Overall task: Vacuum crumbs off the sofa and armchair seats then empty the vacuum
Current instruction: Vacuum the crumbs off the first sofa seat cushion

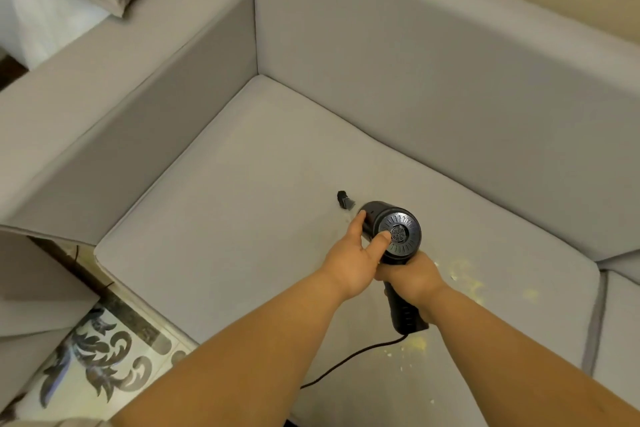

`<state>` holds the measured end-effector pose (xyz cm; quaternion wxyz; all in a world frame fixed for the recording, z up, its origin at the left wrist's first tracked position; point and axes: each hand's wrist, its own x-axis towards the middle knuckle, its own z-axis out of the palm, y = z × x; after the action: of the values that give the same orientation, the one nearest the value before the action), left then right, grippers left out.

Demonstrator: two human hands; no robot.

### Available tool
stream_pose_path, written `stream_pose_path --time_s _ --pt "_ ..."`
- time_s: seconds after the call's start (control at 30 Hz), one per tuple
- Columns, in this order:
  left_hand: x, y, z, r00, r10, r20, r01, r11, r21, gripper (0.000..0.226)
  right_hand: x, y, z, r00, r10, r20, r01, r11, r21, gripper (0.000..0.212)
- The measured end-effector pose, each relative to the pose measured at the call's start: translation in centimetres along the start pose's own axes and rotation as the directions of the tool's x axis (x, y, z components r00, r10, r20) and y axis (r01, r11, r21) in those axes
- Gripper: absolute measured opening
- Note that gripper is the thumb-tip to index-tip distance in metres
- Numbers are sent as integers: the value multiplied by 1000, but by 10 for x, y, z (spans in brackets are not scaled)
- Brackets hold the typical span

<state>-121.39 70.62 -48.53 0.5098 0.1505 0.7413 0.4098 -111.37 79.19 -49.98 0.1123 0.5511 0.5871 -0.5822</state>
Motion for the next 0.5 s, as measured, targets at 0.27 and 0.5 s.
stream_pose_path --time_s 0.27,0.5 --pt "-27 -10 34 1000 -6 -28 6 1000 24 67 -19 33 -16 999 -4 38 4 1000 4 29" --pt "-48 -16 56 999 -7 -40 8 999 33 66 -34 55 -28 998 -1 66 2 1000 -16 29"
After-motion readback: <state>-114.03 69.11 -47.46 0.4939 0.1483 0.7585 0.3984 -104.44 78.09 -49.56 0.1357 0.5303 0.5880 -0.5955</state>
